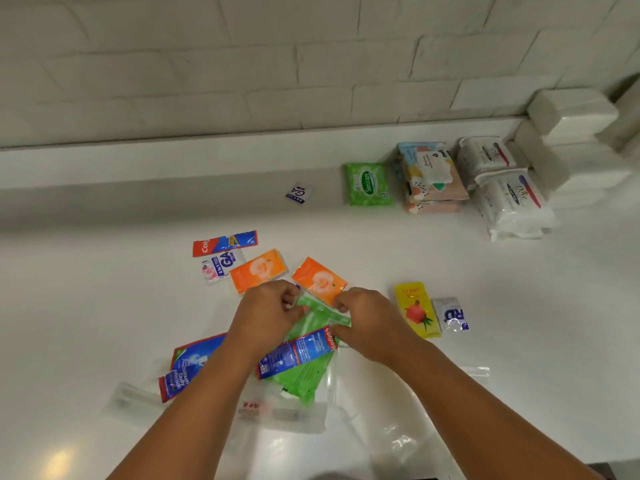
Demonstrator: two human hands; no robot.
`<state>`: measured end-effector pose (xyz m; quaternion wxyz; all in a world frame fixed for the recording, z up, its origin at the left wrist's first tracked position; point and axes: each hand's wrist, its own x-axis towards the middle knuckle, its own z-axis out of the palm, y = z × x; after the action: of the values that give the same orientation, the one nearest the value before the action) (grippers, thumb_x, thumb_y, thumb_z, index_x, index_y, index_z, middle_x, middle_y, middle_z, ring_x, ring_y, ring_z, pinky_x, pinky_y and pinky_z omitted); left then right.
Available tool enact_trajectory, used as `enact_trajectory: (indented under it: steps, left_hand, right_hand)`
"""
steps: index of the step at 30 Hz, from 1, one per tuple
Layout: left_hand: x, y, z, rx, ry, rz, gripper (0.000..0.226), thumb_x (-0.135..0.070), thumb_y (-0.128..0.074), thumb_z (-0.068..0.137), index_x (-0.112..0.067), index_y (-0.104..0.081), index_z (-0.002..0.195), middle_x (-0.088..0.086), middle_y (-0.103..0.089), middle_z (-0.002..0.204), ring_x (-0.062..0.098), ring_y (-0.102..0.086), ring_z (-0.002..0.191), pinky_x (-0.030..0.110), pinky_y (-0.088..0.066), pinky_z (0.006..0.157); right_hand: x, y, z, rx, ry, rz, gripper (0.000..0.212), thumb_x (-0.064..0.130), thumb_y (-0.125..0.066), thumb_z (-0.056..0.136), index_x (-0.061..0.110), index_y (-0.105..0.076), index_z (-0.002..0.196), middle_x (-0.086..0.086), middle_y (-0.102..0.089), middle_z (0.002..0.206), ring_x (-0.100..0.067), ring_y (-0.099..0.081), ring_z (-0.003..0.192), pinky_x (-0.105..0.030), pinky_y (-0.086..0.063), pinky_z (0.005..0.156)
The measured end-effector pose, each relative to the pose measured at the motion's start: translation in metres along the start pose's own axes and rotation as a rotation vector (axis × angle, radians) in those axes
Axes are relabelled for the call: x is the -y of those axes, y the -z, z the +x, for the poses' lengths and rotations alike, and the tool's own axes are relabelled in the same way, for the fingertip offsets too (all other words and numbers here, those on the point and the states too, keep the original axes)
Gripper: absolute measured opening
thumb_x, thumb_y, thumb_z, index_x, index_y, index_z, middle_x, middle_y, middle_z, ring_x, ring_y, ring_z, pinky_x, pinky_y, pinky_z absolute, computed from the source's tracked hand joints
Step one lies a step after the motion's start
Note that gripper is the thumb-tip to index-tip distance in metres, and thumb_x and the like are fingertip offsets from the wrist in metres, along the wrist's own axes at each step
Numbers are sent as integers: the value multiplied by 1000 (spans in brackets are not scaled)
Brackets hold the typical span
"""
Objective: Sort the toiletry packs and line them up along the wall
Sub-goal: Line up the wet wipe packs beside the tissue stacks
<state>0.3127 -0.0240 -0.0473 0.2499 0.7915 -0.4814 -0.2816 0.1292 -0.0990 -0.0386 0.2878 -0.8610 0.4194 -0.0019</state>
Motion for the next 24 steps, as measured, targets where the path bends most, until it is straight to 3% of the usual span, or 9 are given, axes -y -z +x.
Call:
enact_trajectory:
  steps: [5, 9, 13, 19, 22, 24]
  left_hand:
    - [0, -10, -14, 18, 40, 172, 54, -40, -82, 78, -14, -66, 121, 3, -69, 113, 19, -65, 101, 31, -51, 89]
    - [-5, -14, -16, 63, 40, 279, 59, -45, -78, 79, -14, -61, 126, 7, -66, 117, 21, -63, 106, 34, -52, 91]
    - [-8, -12, -15, 105, 94, 212, 67, -44, -80, 77, -12, -58, 132, 7, -66, 121, 22, -63, 111, 35, -51, 94]
    - [-4, -2, -13, 177, 139, -92, 17, -29, -81, 81, -19, -76, 94, -1, -76, 89, 18, -71, 85, 36, -57, 81]
    - [-5, 8, -14, 174, 143, -255, 10, -26, -79, 84, -20, -76, 90, 1, -77, 86, 23, -73, 82, 41, -57, 82]
    - [-11, 18, -16, 144, 106, -292, 16, -33, -79, 82, -20, -74, 90, 11, -75, 91, 32, -71, 87, 48, -57, 82]
  right_hand:
    - [3, -11, -7, 0, -18, -71, 41, 33, -68, 86, 18, -61, 124, -3, -61, 120, -22, -55, 111, -33, -47, 90]
    - [4, -14, -6, 7, -12, -76, 43, 28, -68, 87, 17, -60, 128, -6, -59, 124, -24, -54, 113, -35, -47, 94]
    - [6, -17, -8, -12, -18, -78, 41, 26, -67, 88, 15, -60, 127, -7, -59, 124, -24, -55, 113, -35, -47, 95]
    - [3, -19, -11, -47, -25, 7, 43, 27, -70, 86, 16, -61, 126, -5, -61, 122, -22, -58, 110, -33, -48, 94]
    - [-3, -15, -12, -114, -35, 146, 45, 28, -73, 83, 16, -62, 125, -3, -63, 115, -18, -61, 99, -32, -50, 88]
    - [-6, -11, -13, -180, -42, 242, 43, 27, -74, 83, 16, -62, 123, 2, -63, 105, -8, -58, 82, -24, -50, 80]
